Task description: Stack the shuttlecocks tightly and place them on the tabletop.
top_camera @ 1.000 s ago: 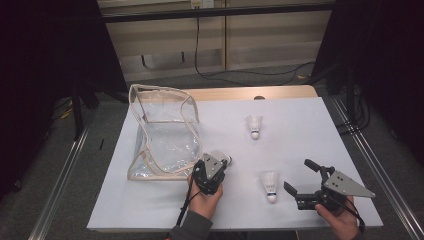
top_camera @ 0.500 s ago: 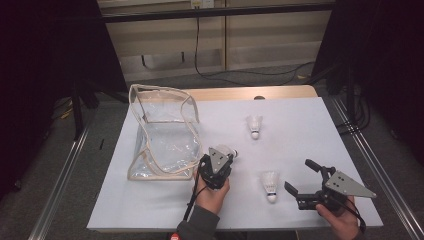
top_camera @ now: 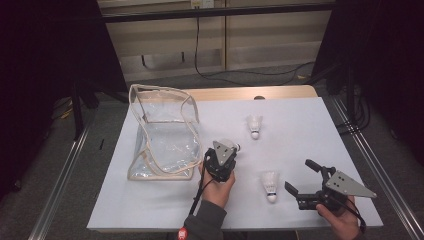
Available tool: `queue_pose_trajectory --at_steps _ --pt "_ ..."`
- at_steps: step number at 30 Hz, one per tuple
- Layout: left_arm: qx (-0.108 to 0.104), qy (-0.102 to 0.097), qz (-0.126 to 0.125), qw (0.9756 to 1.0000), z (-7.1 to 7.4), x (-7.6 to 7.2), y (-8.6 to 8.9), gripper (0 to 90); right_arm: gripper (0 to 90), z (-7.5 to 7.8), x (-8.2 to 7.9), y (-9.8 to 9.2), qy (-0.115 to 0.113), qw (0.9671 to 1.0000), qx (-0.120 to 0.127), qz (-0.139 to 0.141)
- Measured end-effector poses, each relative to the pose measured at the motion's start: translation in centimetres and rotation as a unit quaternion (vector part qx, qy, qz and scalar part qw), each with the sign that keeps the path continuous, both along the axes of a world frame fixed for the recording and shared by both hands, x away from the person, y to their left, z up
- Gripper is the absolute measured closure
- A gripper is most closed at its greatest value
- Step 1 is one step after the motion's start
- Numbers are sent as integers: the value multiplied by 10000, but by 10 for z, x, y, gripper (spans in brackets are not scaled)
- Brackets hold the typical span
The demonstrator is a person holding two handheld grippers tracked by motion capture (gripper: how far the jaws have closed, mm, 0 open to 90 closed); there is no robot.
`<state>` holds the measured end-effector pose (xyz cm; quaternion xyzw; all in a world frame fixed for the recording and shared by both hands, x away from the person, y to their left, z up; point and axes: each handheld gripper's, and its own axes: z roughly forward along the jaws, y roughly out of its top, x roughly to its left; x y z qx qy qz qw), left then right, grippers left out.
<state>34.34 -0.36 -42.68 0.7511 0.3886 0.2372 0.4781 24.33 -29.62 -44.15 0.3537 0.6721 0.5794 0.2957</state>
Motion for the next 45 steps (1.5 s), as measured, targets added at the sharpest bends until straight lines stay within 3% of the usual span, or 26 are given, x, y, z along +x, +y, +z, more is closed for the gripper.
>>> queue_pose_trajectory --at_steps 11,25,31,45 --pt "7 -33 249 9997 -1 14 -8 876 3 0 0 0 22 10000 18 -4" --pt "-21 93 262 9996 -4 33 -18 869 3 -1 0 -2 37 10000 52 1" --pt "55 68 255 9996 -4 38 -23 886 3 -1 1 -3 46 10000 59 -7" --pt "300 -117 522 9981 1 51 -17 888 3 -1 1 -3 42 10000 77 -5"
